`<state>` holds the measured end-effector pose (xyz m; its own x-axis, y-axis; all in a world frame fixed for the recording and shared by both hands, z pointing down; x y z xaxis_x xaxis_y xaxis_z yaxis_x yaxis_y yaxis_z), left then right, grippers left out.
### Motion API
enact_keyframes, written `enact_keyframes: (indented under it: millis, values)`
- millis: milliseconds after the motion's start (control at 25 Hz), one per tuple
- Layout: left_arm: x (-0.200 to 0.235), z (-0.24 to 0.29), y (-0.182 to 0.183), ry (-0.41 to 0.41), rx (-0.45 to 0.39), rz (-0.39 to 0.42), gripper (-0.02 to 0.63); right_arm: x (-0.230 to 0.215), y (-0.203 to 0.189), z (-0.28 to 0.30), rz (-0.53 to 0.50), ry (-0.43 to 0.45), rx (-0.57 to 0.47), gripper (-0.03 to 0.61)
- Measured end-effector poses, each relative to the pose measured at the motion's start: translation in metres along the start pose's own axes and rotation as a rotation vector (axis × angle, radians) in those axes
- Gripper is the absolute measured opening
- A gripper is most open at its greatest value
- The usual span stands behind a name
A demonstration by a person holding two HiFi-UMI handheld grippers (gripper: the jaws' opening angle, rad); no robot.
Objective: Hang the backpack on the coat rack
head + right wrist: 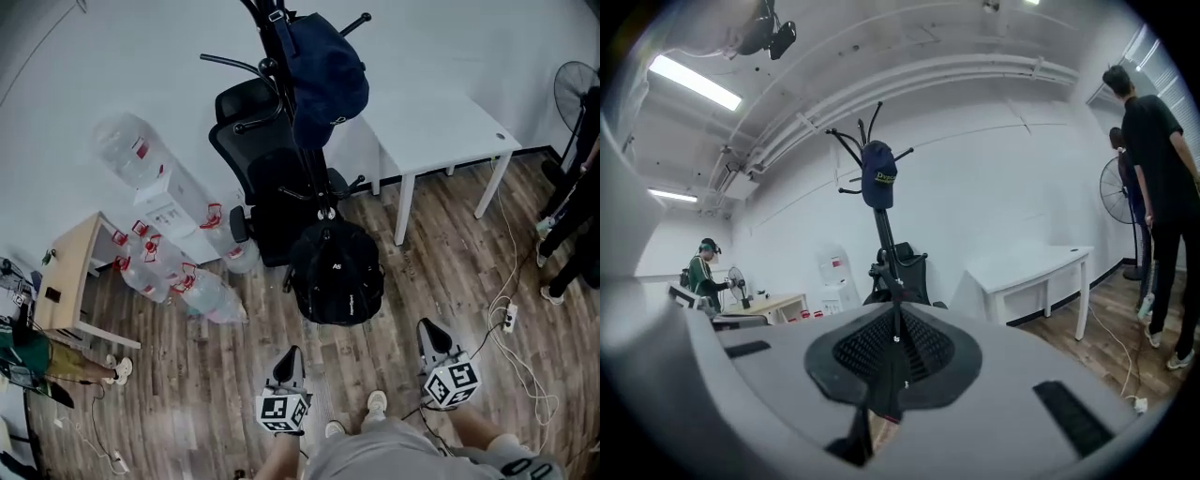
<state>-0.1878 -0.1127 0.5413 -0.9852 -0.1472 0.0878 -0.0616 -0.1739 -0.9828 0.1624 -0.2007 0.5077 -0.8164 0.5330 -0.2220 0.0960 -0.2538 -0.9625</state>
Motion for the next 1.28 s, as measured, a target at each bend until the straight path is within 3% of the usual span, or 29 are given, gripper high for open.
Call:
enact_keyframes:
  millis: [360, 680, 1000, 1280]
  values:
    - [-0.039, -0.073, -0.018, -0.239, 0.013, 0.029, 0.008, 0.102, -0.03, -0.06, 0.014, -0.024, 0.0, 0.029]
    - [-0.04, -0.152, -0.029, -0.348, -0.013, 0.038, 0.008, 0.175, -0.055, -0.137, 0.044, -0.093, -0.059, 0.029]
    - [-0.039, -0.193, -0.014, -0.383, -0.063, 0.021, 0.008, 0.205, -0.062, -0.172, 0.012, -0.113, -0.036, 0.029]
    - [-0.045, -0.199, -0.012, -0.371, -0.06, 0.017, 0.008, 0.204, -0.057, -0.176, 0.003, -0.1, -0.034, 0.029]
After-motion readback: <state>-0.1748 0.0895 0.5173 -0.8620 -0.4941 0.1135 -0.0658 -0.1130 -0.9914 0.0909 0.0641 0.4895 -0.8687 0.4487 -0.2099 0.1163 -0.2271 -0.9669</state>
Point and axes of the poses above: the fingertips, and each gripper's own axes: z forward along the fingers, x to its left, y out of its top, the point moved 9 cm from there along -z, backward along the fingers, and after that the axes turned 1 degree about x, right-handed, at the moved point
